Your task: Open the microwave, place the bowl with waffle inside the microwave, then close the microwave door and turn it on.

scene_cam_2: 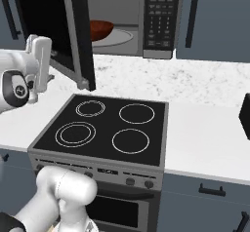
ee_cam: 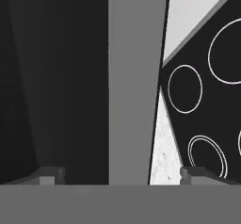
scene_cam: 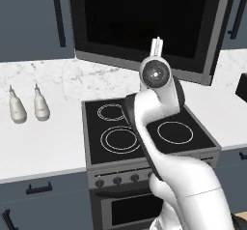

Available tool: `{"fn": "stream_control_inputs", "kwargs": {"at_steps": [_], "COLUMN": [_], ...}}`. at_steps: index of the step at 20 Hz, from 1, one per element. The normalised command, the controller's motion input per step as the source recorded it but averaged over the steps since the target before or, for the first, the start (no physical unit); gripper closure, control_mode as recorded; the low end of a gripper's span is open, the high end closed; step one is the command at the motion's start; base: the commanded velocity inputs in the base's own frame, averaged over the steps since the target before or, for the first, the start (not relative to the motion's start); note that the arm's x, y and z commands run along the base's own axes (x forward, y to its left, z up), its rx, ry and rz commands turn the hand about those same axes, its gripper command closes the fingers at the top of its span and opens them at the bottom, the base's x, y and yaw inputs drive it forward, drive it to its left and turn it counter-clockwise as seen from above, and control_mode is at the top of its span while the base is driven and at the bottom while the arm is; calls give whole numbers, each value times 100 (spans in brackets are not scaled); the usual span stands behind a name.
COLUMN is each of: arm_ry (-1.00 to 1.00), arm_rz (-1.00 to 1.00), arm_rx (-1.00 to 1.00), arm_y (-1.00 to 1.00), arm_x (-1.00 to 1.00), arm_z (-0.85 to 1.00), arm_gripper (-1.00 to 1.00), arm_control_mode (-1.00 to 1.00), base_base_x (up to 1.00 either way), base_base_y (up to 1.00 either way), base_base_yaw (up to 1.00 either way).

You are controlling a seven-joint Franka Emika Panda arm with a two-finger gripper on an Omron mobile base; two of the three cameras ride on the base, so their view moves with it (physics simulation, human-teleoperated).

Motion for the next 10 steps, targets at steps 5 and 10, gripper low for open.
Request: {"fn": "stream_control_inputs", "kwargs": {"at_steps": [5, 10], "arm_ry": [-1, 0], "arm_rz": [26, 25], "arm_rx": [24, 22], "arm_y": [-26, -28], "arm_x": [99, 86], "arm_z": [2, 9], "arm_gripper": [-100, -100], "arm_control_mode": [-100, -100], "base_base_x": [0, 0], "base_base_y": [0, 0], "base_base_yaw": [0, 0]}}
